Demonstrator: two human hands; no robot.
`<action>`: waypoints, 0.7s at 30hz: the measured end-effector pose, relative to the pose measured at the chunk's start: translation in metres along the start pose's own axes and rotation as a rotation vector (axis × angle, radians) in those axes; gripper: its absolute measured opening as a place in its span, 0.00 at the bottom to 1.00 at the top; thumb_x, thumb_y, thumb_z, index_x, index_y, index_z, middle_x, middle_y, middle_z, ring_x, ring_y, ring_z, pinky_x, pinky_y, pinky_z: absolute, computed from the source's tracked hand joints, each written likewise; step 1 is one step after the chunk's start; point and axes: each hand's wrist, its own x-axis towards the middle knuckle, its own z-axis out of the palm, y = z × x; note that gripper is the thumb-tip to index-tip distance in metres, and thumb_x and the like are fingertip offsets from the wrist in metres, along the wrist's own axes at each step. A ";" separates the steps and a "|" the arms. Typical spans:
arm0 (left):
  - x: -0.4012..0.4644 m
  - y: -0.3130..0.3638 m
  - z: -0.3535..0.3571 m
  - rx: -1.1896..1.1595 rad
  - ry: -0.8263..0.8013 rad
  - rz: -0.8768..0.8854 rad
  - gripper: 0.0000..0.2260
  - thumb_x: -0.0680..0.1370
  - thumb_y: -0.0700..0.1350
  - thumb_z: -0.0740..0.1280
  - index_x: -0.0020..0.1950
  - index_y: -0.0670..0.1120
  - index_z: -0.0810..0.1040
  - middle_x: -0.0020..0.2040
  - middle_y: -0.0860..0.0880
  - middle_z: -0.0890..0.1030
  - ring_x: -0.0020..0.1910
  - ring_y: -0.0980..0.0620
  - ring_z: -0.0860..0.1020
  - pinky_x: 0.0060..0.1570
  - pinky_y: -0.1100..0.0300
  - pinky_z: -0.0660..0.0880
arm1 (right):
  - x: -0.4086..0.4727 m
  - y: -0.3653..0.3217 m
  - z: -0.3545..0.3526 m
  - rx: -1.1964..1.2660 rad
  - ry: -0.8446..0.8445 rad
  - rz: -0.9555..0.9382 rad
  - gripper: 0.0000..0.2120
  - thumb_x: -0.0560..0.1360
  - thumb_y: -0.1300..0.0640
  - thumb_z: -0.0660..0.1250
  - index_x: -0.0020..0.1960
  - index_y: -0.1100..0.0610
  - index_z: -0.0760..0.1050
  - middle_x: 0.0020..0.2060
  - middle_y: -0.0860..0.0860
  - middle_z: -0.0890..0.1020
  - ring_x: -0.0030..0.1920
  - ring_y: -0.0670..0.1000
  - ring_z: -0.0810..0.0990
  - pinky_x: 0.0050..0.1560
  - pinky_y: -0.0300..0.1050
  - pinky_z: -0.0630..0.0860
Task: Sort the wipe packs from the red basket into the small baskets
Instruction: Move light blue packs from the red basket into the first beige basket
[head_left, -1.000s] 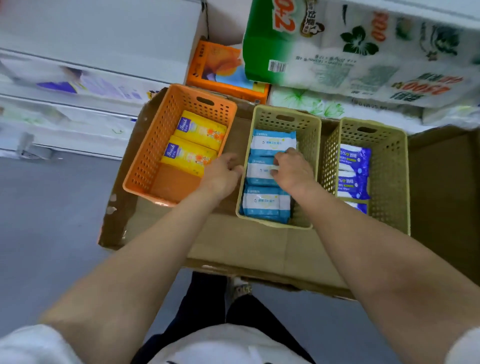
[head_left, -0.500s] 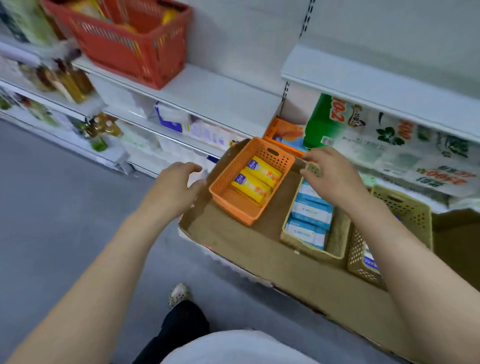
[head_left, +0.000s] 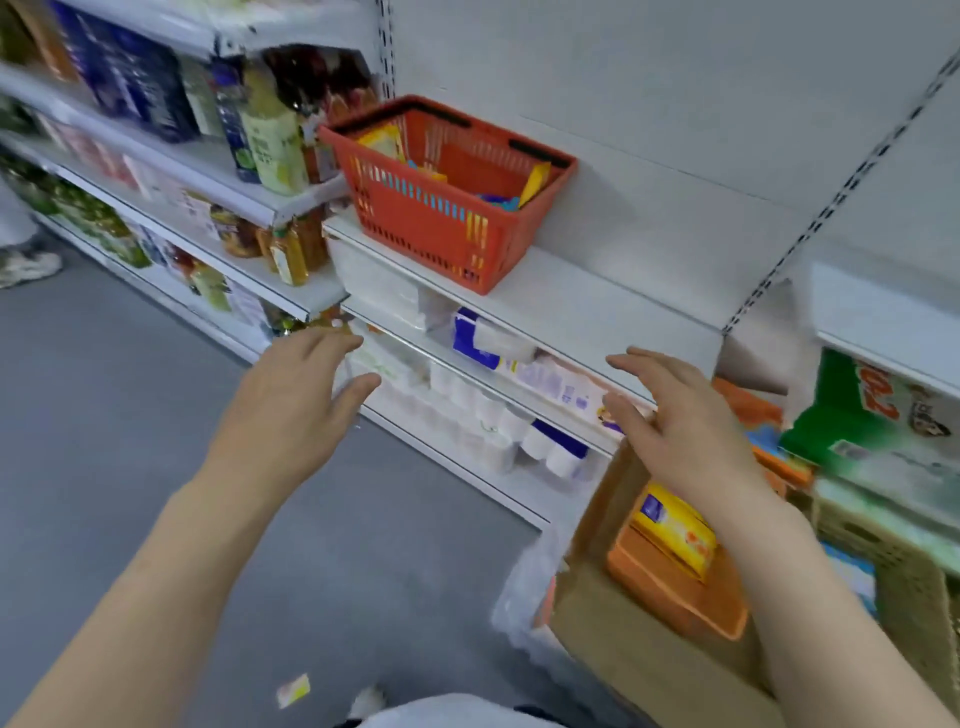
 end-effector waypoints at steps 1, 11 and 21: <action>0.019 -0.014 -0.008 0.010 0.002 0.028 0.20 0.79 0.53 0.65 0.67 0.43 0.76 0.64 0.42 0.77 0.63 0.40 0.73 0.62 0.46 0.70 | 0.017 -0.014 0.007 0.002 0.001 0.002 0.19 0.78 0.52 0.67 0.68 0.52 0.75 0.68 0.51 0.75 0.69 0.53 0.70 0.65 0.41 0.64; 0.218 -0.101 0.009 0.058 -0.032 0.183 0.20 0.79 0.51 0.67 0.67 0.42 0.76 0.64 0.42 0.77 0.64 0.40 0.73 0.63 0.48 0.70 | 0.197 -0.060 0.070 0.001 0.108 0.026 0.19 0.78 0.49 0.66 0.68 0.49 0.74 0.67 0.50 0.76 0.67 0.52 0.71 0.61 0.42 0.65; 0.460 -0.135 0.060 -0.006 -0.097 0.184 0.21 0.78 0.53 0.68 0.68 0.45 0.75 0.66 0.46 0.76 0.66 0.45 0.72 0.66 0.50 0.68 | 0.447 -0.051 0.117 0.045 0.054 0.008 0.18 0.77 0.52 0.68 0.66 0.52 0.76 0.65 0.51 0.77 0.66 0.53 0.73 0.65 0.43 0.67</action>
